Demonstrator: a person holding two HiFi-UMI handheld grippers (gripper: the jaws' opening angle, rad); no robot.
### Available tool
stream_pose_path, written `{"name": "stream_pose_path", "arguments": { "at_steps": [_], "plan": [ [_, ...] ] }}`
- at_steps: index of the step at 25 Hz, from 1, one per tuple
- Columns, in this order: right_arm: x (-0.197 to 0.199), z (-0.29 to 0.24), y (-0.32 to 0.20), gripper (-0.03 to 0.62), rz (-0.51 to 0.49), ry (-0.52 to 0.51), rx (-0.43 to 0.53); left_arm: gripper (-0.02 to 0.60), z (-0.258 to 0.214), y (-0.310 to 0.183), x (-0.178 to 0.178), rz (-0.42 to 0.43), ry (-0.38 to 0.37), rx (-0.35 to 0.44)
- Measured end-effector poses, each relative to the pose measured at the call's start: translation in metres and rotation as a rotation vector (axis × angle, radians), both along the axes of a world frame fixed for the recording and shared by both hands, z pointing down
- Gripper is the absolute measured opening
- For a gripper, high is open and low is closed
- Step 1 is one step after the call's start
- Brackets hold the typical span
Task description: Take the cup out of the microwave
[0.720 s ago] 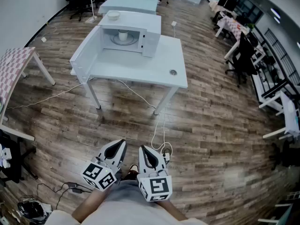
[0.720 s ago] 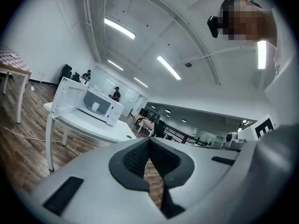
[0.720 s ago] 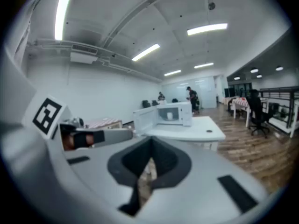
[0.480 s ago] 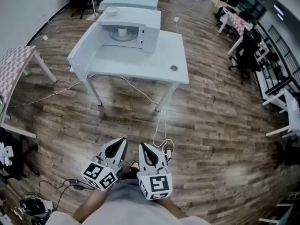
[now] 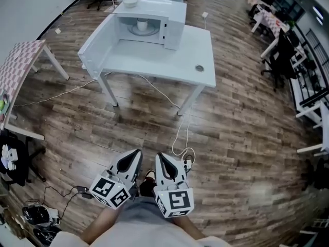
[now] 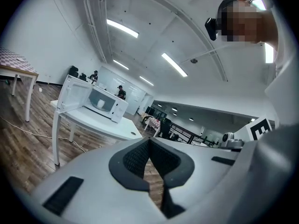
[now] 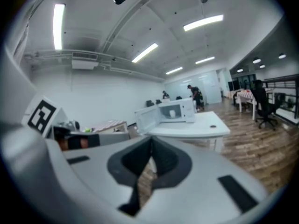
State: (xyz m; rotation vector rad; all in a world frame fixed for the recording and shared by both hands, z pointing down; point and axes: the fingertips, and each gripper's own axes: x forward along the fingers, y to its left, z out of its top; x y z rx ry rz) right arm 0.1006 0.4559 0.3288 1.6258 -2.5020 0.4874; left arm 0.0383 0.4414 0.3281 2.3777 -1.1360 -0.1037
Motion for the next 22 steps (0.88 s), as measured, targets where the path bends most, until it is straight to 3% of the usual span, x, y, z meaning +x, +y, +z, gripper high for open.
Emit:
{"name": "stream_pose_path", "arguments": {
  "at_steps": [13, 22],
  "plan": [
    [-0.006, -0.008, -0.040, 0.023, -0.026, 0.019, 0.026, 0.009, -0.009, -0.042, 0.003, 0.030, 0.011, 0.028],
    [-0.031, -0.011, -0.084, 0.023, -0.059, 0.035, 0.027, 0.009, -0.011, -0.085, -0.019, 0.027, 0.021, 0.023]
  ]
}}
